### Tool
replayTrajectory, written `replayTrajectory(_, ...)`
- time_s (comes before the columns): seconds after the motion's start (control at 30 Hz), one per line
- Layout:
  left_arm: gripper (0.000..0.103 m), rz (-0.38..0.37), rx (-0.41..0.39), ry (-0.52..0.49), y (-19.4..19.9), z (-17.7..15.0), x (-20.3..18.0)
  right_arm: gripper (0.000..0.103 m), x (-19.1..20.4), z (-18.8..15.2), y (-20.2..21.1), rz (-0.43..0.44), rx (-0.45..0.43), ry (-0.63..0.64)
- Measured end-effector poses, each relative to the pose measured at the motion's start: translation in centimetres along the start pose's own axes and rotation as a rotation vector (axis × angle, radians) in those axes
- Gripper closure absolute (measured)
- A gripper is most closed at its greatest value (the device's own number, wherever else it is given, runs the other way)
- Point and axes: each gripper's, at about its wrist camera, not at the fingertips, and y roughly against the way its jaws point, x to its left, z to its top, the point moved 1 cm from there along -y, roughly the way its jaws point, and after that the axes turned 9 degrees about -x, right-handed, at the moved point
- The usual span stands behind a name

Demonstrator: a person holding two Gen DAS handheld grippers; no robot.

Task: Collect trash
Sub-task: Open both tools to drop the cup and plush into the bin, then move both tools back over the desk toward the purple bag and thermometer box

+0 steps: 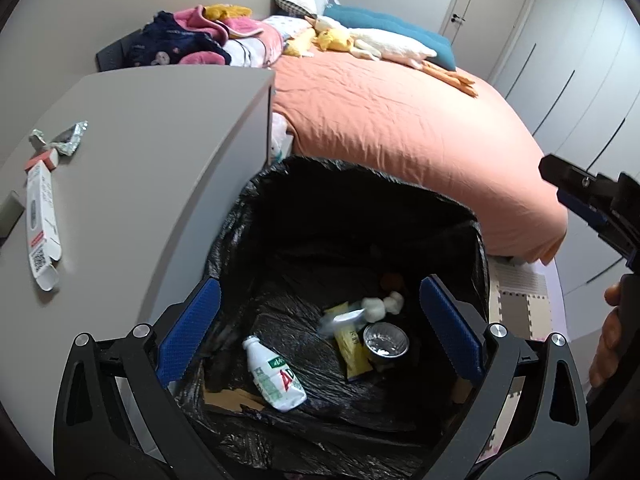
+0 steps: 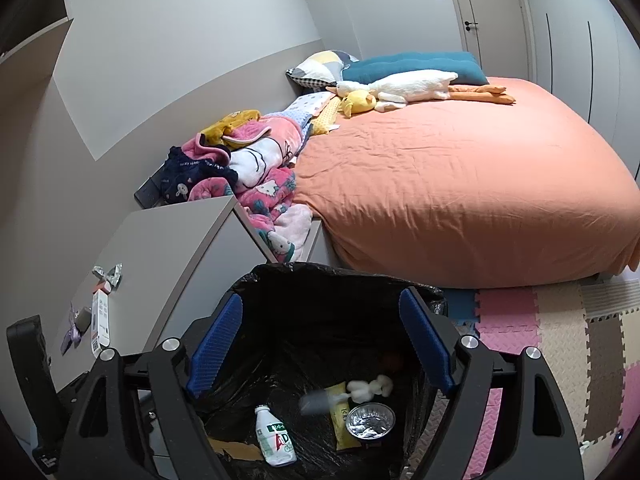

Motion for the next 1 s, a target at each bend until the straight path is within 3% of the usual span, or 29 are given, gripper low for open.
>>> replayTrajectory(0.37,0.007,0.039,-0.028,0.017,0.9,-0.1,2.1,0.022,3.1,-0.7,-1.2,0.044,0.022,0.046)
replayTrajectory(1.0,0.006,0.154,-0.087,0.132,4.0,-0.1,9.9,0.021,11.4,-1.8,-3.2,0.182,0.043,0.130)
